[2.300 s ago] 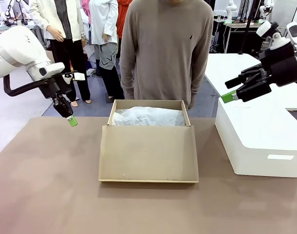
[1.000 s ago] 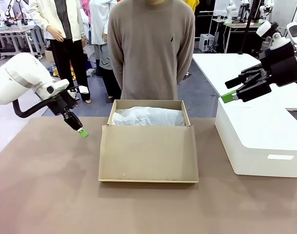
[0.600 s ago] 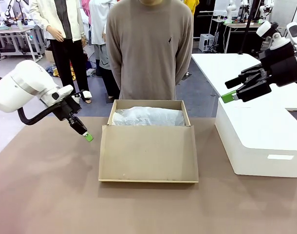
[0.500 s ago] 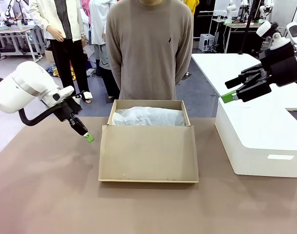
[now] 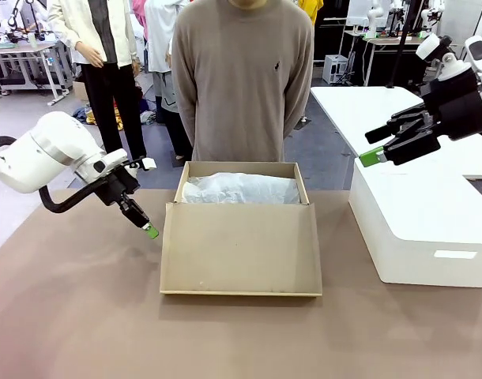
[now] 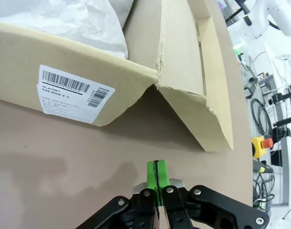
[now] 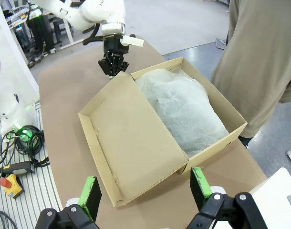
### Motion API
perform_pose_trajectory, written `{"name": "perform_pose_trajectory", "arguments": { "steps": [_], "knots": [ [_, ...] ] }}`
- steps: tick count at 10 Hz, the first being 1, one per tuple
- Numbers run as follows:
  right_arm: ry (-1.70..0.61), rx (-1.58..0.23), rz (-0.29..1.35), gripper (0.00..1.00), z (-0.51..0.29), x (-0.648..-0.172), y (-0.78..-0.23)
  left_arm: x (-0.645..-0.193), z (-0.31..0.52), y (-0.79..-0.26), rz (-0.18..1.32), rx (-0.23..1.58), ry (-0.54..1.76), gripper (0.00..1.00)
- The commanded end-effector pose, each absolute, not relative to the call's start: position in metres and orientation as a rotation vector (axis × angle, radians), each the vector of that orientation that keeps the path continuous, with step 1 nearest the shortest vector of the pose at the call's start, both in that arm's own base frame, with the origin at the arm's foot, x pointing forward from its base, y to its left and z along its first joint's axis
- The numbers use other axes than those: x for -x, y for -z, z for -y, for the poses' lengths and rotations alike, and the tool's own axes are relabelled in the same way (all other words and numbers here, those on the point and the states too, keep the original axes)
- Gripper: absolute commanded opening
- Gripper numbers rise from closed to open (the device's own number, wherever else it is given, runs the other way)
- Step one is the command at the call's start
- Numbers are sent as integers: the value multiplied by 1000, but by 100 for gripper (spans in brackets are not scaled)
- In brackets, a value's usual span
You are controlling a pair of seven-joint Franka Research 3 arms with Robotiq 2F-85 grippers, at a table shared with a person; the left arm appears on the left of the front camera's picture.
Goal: Pack the shoes into the box.
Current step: Close the Shoes Box.
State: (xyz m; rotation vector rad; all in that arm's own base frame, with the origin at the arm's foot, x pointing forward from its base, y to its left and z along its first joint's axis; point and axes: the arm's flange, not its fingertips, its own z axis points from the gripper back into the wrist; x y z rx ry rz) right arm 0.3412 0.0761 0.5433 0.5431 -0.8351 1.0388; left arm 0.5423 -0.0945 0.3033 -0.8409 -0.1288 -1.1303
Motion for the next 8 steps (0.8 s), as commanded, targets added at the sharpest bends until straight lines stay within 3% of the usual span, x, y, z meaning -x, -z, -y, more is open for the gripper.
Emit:
{"name": "perform_pose_trajectory", "arguments": {
  "steps": [1,8],
  "knots": [
    [-1061,-553,869,100,-77,-344,-541,-539,95,-298,165,896,1141,0],
    [-1061,-553,869,100,-77,-344,-541,-534,114,-285,136,962,1159,0]
  ]
}}
